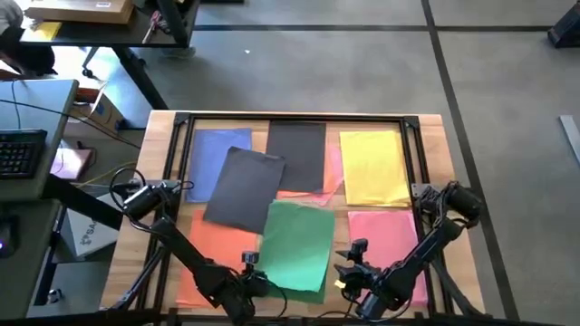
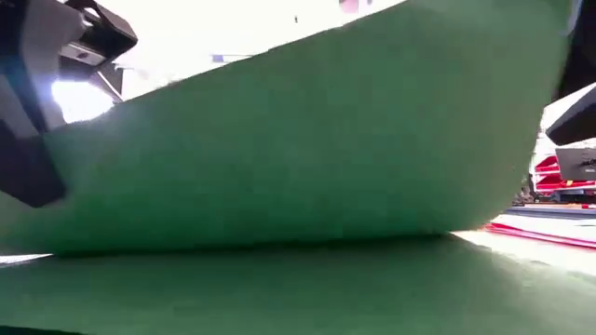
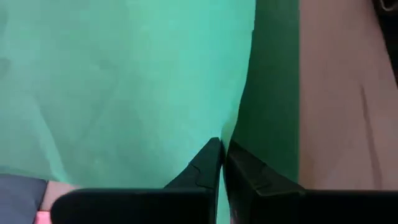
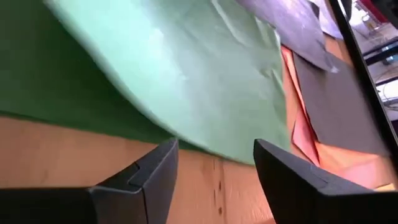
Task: Organize paper
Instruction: Stack the top green paper on the bottom green paper
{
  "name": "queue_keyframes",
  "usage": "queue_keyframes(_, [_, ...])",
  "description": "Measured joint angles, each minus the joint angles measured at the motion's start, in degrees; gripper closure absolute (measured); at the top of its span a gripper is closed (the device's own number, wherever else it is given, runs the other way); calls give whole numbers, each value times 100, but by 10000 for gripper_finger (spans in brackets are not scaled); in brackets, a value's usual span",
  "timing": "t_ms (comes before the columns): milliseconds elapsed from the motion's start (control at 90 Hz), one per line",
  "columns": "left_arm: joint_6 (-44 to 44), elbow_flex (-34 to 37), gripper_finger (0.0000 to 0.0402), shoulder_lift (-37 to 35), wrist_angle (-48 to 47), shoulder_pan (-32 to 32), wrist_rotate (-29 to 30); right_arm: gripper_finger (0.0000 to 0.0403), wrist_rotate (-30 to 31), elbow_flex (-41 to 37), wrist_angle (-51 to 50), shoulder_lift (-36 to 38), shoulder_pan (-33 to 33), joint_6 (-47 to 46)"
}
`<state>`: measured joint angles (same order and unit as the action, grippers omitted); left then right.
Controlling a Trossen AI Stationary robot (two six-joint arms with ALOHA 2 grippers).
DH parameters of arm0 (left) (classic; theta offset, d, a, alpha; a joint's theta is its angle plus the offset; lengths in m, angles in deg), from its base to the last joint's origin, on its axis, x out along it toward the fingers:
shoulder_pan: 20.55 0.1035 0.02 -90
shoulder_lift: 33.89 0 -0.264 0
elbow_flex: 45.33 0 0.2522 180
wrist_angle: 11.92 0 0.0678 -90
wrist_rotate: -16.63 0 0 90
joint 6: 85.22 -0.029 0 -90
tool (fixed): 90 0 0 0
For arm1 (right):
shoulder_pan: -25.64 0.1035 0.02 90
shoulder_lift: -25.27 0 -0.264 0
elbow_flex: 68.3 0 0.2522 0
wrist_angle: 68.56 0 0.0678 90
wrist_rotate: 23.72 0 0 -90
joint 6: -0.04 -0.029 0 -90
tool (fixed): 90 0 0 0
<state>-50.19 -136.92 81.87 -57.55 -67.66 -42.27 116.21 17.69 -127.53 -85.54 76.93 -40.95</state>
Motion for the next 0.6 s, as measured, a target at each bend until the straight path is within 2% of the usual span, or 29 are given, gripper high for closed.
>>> queue_keyframes(256, [571,-2,401,0,-128,33,-7,208,-2,0,15,0,-70,-13])
queue_keyframes(600, [1859,-2,401,0,-54,59,29,209,-81,2,74,-198,-227,-119])
